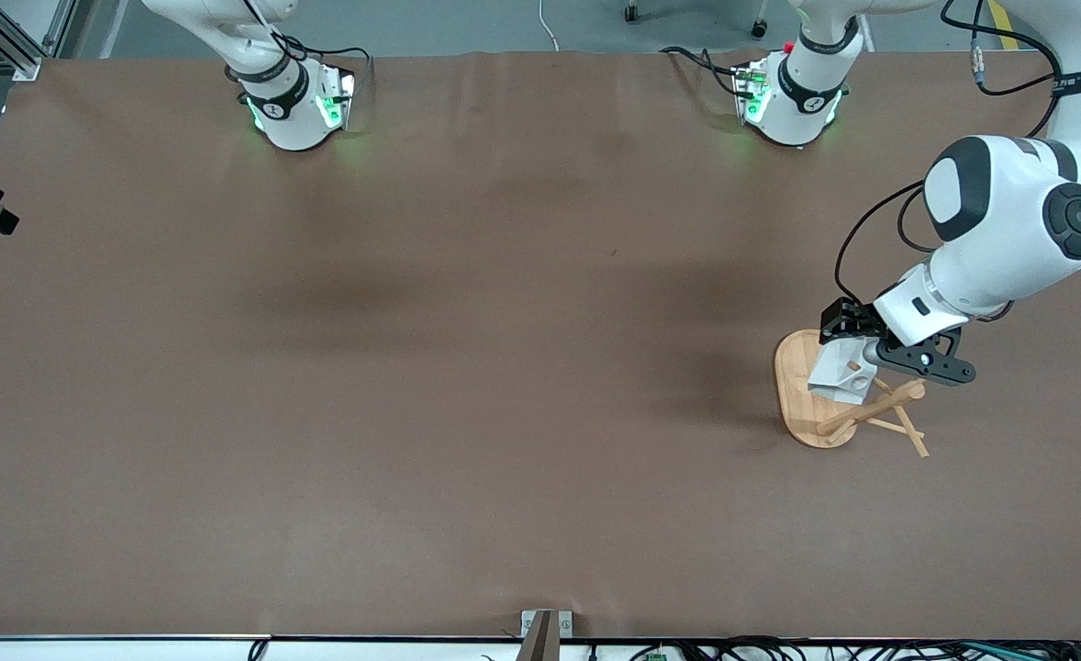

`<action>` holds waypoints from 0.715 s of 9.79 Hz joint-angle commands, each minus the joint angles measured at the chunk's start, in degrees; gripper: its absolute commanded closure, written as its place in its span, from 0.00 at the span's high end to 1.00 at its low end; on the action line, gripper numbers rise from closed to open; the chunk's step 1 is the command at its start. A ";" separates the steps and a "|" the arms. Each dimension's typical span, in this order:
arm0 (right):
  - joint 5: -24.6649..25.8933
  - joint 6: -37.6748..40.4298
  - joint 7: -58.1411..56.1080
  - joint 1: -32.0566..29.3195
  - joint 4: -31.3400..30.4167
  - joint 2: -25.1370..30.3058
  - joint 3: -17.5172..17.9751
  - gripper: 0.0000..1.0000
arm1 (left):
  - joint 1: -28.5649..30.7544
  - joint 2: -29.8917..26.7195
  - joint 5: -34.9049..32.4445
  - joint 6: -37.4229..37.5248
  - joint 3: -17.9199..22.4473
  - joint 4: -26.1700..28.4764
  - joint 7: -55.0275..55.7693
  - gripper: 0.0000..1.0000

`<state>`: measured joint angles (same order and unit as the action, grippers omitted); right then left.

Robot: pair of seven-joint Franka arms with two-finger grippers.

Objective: Hang cup on rack
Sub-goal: 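Lower the cup with the left gripper onto a rack peg, then open the left gripper to release the cup on the peg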

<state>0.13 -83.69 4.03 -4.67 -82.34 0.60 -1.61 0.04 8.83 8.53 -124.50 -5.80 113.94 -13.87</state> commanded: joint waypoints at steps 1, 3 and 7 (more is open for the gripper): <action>0.84 0.02 -0.52 -0.60 -0.54 0.37 0.46 1.00 | -0.21 1.54 0.96 -0.75 0.36 -0.47 -0.98 1.00; 0.84 0.10 -0.43 -0.60 -0.54 0.37 0.46 1.00 | -0.48 -0.38 0.87 1.61 0.36 -1.70 -0.19 1.00; 0.84 0.54 -0.52 -0.69 -0.54 0.28 0.46 1.00 | -0.74 -3.74 -0.27 21.69 -0.26 -13.70 13.92 1.00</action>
<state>0.13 -83.39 4.03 -4.74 -82.39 0.57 -1.61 -0.38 4.40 8.57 -109.16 -6.10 104.39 -4.34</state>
